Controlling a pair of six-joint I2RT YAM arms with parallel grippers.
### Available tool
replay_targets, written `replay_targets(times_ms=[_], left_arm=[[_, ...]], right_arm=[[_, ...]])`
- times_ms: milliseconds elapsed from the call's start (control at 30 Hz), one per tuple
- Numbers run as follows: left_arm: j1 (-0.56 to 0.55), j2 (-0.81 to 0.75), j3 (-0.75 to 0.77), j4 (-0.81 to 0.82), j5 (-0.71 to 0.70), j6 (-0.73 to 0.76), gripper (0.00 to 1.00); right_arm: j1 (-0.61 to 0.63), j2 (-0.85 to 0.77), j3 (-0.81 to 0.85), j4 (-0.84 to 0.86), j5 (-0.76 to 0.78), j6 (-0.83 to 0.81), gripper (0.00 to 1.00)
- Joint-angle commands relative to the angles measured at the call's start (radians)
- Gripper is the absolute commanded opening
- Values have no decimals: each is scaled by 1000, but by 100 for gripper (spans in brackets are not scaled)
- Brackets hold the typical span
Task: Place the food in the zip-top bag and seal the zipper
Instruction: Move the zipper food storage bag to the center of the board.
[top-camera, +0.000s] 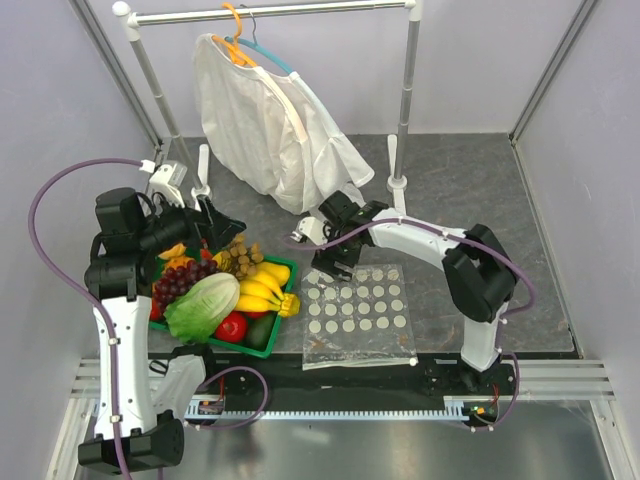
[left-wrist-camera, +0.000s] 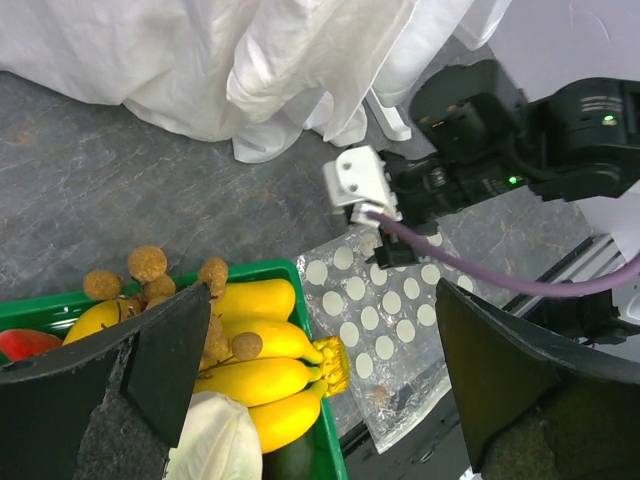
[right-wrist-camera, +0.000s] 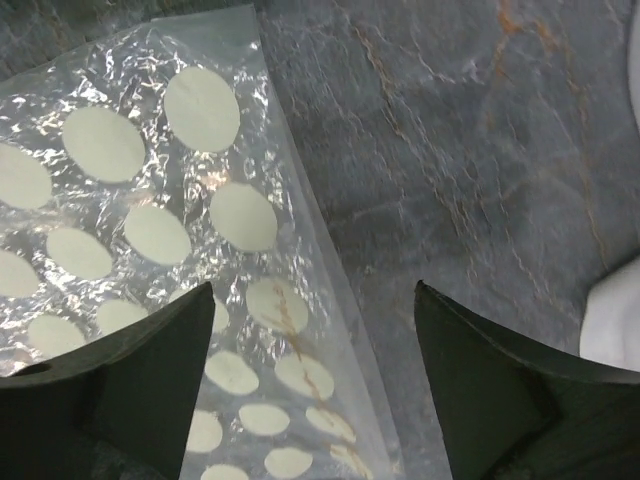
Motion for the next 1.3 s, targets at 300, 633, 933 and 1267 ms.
replay_targets(times_ms=[300, 633, 933, 1267], left_arm=[[2, -48, -74, 88, 43, 43, 99], [2, -57, -120, 142, -5, -22, 98], [2, -36, -137, 188, -65, -102, 98], [2, -22, -143, 192, -95, -134, 98]], right_arm=[[-10, -53, -62, 5, 47, 79, 0], [-323, -264, -225, 121, 73, 478, 0], [-435, -253, -229, 161, 166, 856, 0], [-684, -267, -346, 207, -18, 1049, 32]])
